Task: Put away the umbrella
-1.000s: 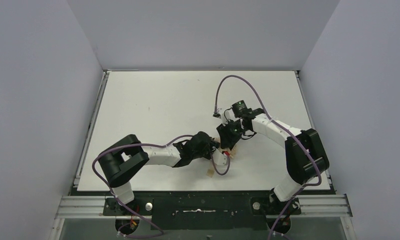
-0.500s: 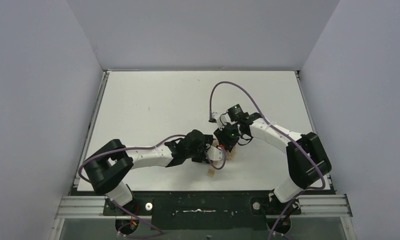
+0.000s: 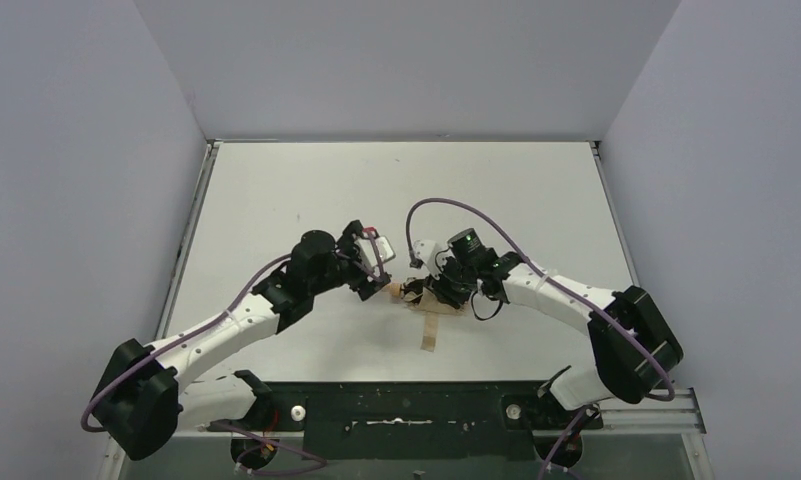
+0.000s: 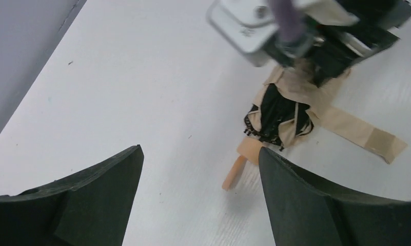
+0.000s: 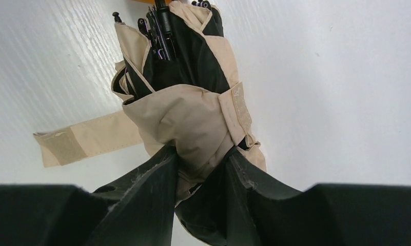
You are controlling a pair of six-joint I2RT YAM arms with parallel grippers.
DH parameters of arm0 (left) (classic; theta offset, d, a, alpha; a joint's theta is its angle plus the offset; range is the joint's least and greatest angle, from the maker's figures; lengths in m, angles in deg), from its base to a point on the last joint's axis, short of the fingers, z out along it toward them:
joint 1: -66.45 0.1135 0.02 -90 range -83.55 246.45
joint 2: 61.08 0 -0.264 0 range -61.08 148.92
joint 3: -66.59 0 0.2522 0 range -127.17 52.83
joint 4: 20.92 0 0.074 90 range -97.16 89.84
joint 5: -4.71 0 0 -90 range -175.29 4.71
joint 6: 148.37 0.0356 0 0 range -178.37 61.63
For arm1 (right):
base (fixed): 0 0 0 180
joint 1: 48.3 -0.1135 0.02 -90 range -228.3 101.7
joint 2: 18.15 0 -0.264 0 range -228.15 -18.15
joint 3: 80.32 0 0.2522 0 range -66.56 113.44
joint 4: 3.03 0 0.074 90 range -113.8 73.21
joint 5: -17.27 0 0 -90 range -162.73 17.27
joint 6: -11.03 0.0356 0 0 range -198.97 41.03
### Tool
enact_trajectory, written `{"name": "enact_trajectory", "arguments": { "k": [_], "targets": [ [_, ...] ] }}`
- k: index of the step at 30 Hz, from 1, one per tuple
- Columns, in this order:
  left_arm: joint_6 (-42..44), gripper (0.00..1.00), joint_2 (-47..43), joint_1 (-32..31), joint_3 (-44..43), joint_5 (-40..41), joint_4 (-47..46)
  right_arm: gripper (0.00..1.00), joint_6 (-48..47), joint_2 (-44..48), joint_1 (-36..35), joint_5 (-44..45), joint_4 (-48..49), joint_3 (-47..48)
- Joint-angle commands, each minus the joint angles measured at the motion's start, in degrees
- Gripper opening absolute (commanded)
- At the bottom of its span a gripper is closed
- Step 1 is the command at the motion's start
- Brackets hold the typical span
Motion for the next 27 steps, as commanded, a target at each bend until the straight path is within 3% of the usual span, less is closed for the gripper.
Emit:
{"name": "enact_trajectory", "arguments": {
  "k": [1, 8, 16, 21, 27],
  "targets": [
    [-8.99, 0.82, 1.0, 5.1, -1.66, -3.8, -5.16, 0.18, -6.54, 0.31, -2.65, 9.39, 5.21, -5.4],
    [-11.21, 0.85, 8.3, 9.19, -8.81, -6.76, -2.33, 0.16, -14.13, 0.91, -8.71, 14.35, 6.44, -9.3],
    [-11.38, 0.86, 16.66, 9.7, -19.13, -7.91, 10.45, 0.14, -19.62, 6.31, -12.33, 14.88, 9.92, -16.16],
    [-14.36, 0.85, 20.86, 9.72, -23.92, -14.88, 15.91, 0.12, -21.76, 8.2, -16.85, 18.46, 11.81, -20.47],
    [-14.64, 0.84, 24.01, 8.72, -23.74, -22.76, 17.39, 0.12, -22.83, 10.67, -21.61, 27.02, 18.93, -24.59]
  ]
}}
